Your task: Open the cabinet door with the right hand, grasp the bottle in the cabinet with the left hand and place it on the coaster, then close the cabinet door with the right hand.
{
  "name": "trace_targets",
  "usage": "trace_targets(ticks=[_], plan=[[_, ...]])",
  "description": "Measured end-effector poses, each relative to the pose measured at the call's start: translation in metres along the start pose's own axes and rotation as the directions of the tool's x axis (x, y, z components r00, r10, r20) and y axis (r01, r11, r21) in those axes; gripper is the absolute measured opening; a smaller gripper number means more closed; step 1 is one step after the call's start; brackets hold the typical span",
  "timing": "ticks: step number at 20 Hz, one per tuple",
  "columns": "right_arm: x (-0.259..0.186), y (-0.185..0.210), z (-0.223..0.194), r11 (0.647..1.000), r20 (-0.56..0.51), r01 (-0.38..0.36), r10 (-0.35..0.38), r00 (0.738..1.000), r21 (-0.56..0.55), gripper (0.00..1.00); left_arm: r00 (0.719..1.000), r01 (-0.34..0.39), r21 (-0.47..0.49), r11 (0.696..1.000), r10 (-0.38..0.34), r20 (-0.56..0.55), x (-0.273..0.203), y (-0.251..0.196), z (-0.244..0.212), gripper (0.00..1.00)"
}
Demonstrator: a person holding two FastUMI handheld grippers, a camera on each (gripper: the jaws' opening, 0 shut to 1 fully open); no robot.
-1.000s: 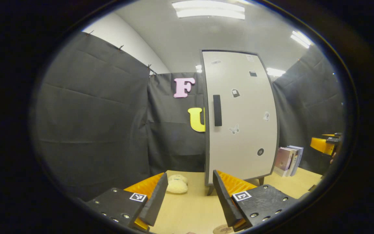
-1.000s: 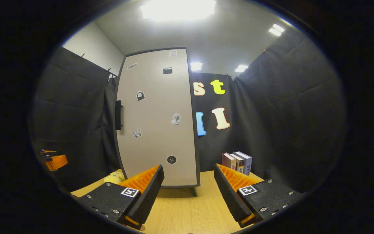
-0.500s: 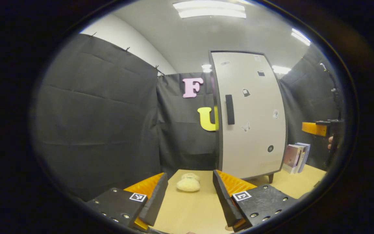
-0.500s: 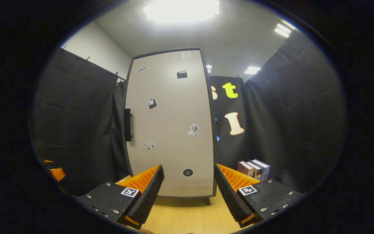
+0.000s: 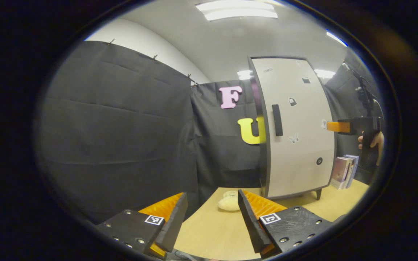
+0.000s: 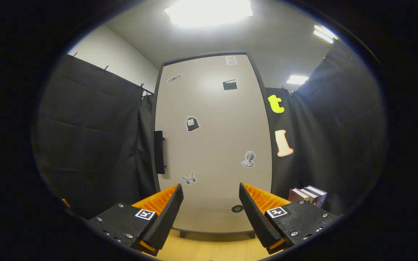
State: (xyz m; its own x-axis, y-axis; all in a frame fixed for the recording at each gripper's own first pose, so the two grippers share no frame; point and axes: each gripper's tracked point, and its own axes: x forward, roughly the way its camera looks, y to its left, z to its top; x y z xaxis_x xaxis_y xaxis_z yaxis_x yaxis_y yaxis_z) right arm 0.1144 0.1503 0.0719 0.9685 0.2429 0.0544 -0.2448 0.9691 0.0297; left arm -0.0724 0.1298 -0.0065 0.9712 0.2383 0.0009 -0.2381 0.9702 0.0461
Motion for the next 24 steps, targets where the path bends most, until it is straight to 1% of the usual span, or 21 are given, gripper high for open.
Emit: trace_targets(ticks=[3, 7, 12, 17, 21, 23, 24], plan=[[0.02, 0.026, 0.001, 0.999, -0.003, -0.044, 0.044, 0.999, 0.019, 0.95, 0.999, -0.032, 0.009, 0.999, 0.032, -0.009, -0.003, 0.016, -0.007, 0.8], [0.047, 0.06, 0.007, 0.996, 0.011, -0.088, 0.088, 0.996, 0.016, 0.95, 0.998, -0.063, 0.004, 0.998, 0.064, -0.011, -0.008, 0.033, -0.01, 0.8], [0.087, 0.096, 0.017, 0.994, 0.016, -0.111, 0.111, 0.994, 0.011, 0.95, 0.994, -0.101, -0.004, 0.995, 0.1, -0.036, -0.013, 0.058, -0.024, 0.8], [0.129, 0.12, 0.017, 0.995, -0.012, -0.095, 0.095, 0.995, -0.01, 0.92, 0.988, -0.147, -0.005, 0.989, 0.146, -0.043, -0.017, 0.084, -0.029, 0.8], [0.158, 0.132, 0.013, 0.996, -0.043, -0.087, 0.086, 0.995, -0.002, 0.83, 0.982, -0.179, -0.022, 0.984, 0.177, -0.06, -0.018, 0.107, -0.039, 0.8], [0.17, 0.134, 0.007, 0.997, -0.068, -0.074, 0.073, 0.995, -0.012, 0.76, 0.98, -0.189, -0.024, 0.982, 0.187, -0.068, -0.018, 0.113, -0.043, 0.8], [0.174, 0.136, 0.003, 0.998, -0.081, -0.069, 0.067, 0.994, -0.014, 0.69, 0.979, -0.192, -0.025, 0.981, 0.19, -0.07, -0.018, 0.116, -0.043, 0.86]])
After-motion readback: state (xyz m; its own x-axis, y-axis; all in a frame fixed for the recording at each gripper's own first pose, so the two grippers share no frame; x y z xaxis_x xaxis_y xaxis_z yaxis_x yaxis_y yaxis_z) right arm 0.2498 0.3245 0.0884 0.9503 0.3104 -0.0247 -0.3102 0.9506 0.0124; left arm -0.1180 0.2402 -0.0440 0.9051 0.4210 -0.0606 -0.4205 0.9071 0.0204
